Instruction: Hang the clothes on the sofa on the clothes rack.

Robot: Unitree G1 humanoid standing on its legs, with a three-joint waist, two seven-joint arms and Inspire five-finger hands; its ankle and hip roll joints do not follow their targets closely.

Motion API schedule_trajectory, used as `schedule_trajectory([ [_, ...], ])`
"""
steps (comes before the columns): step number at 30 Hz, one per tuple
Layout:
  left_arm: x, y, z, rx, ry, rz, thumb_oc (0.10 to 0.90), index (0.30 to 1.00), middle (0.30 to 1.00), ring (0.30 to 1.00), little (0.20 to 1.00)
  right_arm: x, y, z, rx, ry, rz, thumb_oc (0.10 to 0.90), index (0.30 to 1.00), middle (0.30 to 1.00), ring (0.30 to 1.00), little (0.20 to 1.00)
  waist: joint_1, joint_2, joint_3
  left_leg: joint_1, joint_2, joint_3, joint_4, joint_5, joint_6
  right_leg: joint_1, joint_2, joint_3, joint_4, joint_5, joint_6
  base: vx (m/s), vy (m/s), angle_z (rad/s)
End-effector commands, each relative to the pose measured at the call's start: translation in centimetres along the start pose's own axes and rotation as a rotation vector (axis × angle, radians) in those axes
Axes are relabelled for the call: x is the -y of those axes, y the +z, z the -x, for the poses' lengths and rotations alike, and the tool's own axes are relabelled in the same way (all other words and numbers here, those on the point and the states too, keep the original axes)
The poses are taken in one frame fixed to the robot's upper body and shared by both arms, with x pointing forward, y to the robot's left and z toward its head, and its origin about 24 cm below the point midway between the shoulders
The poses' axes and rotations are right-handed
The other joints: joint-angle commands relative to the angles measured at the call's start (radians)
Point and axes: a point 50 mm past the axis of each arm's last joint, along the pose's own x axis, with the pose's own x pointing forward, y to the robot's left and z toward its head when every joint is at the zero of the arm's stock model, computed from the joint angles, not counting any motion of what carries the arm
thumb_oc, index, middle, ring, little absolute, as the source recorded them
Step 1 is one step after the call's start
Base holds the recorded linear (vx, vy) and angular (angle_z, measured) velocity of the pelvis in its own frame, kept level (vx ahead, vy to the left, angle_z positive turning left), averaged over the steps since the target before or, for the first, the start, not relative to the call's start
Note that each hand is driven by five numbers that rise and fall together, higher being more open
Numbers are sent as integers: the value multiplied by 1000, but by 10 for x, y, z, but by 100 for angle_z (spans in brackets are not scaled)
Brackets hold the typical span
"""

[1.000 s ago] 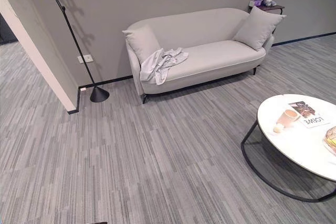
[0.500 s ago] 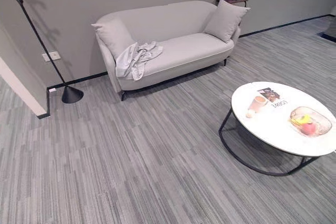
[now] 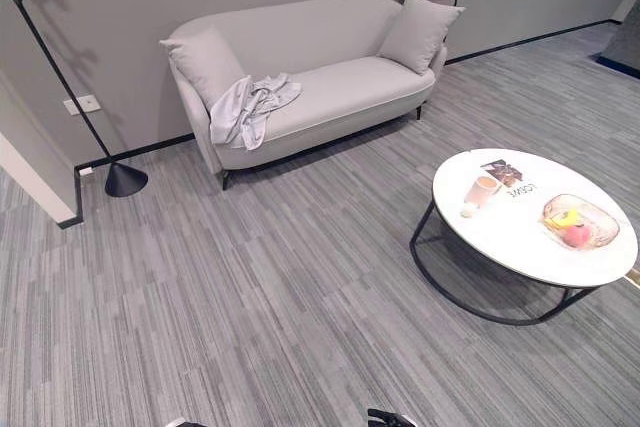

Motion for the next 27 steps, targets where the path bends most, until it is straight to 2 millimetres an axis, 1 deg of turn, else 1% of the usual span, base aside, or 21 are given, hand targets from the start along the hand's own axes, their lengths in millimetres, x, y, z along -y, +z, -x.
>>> schedule_trajectory([
  [1, 16, 27, -4, 68, -53, 84, 800, 900, 900, 900, 900, -10, -22, 1, -96, 44, 26, 800, 900, 900, 900, 900, -9, -18, 27, -44, -47, -118, -20, -81, 48, -1, -107, -25, 159, -113, 67, -5, 132, 20],
  [2, 17, 24, -4, 58, -56, 91, 800, 900, 900, 900, 900, -10, -23, 1, -96, 42, 7, 800, 900, 900, 900, 900, -9, -15, 32, -32, -54, -128, -20, -84, 54, -17, -117, -36, 220, -121, 69, 42, 81, 17],
  [3, 18, 22, -4, 52, -59, 94, 800, 900, 900, 900, 900, -9, -24, 2, -97, 40, -10, 800, 900, 900, 900, 900, -14, -14, 41, -16, -65, -139, -20, -88, 63, -49, -137, -43, 314, -118, 73, 43, 80, 12],
  [8, 18, 22, -4, 52, -59, 94, 800, 900, 900, 900, 900, -9, -24, 2, -97, 40, -10, 800, 900, 900, 900, 900, -14, -14, 41, -16, -66, -139, -20, -88, 63, -50, -138, -43, 316, -119, 73, 42, 49, 10],
  [9, 20, 14, -3, 31, -71, 32, 800, 900, 900, 900, 900, -6, -21, 2, -58, 38, -32, 800, 900, 900, 900, 900, -49, -11, 99, 66, -101, -102, -20, -136, 99, -272, -282, -112, 735, -11, 103, 193, 198, -6],
  [10, 21, 14, -3, 30, -72, 32, 800, 900, 900, 900, 900, -6, -21, 2, -59, 37, -32, 800, 900, 900, 900, 900, -47, -10, 96, 64, -100, -100, -20, -137, 98, -274, -280, -111, 734, -11, 102, 231, 159, -26],
  [11, 21, 15, -3, 37, -72, 25, 800, 900, 900, 900, 900, -4, -21, 2, -57, 31, -19, 800, 900, 900, 900, 900, -50, -3, 98, 65, -89, -88, -20, -140, 90, -287, -258, -122, 670, -31, 104, 83, -97, -62],
  [12, 20, 17, -3, 45, -68, 21, 800, 900, 900, 900, 900, -2, -19, 2, -57, 26, -1, 800, 900, 900, 900, 900, -52, 10, 104, 69, -72, -78, -20, -144, 78, -288, -221, -129, 576, -39, 104, 138, -158, -66],
  [13, 20, 18, -3, 50, -63, 10, 800, 900, 900, 900, 900, -1, -19, 2, -58, 23, 18, 800, 900, 900, 900, 900, -56, 16, 109, 75, -60, -71, -20, -150, 67, -287, -182, -124, 472, -42, 106, 101, -119, -52],
  [14, 20, 18, -3, 50, -63, 10, 800, 900, 900, 900, 900, -1, -19, 2, -58, 23, 18, 800, 900, 900, 900, 900, -56, 17, 109, 75, -59, -71, -20, -150, 67, -287, -182, -124, 472, -42, 106, 217, -207, -26],
  [15, 12, 16, -3, 42, -46, -57, 800, 900, 900, 900, 900, -12, 12, -2, 41, 66, 84, 800, 900, 900, 900, 900, -51, 7, 113, 86, -47, -71, -20, -160, 46, -273, -120, -82, 206, 12, 125, 335, -238, -28],
  [16, 6, 17, -3, 43, -34, -107, 800, 900, 900, 900, 900, -26, 16, -2, 68, 112, 82, 800, 900, 900, 900, 900, -41, -8, 113, 87, -47, -58, -20, -167, 41, -284, -102, -25, 54, 74, 141, 333, -238, -36],
  [19, 6, 17, -3, 43, -33, -107, 800, 900, 900, 900, 900, -26, 16, -2, 68, 112, 81, 800, 900, 900, 900, 900, -35, -10, 110, 85, -50, -52, -20, -167, 41, -283, -101, -19, 43, 83, 141, 113, -47, -19],
  [20, 4, 19, -3, 48, -33, -127, 800, 900, 900, 900, 900, -32, 10, -1, 65, 142, 71, 800, 900, 900, 900, 900, -40, -11, 107, 98, -45, -59, -20, -175, 37, -285, -93, 12, 17, 93, 148, 165, -49, -18],
  [27, 4, 19, -3, 48, -33, -127, 800, 900, 900, 900, 900, -32, 10, -1, 65, 142, 71, 800, 900, 900, 900, 900, -36, -12, 106, 96, -47, -55, -20, -175, 37, -285, -92, 16, 11, 98, 148, 23, -7, 12],
])
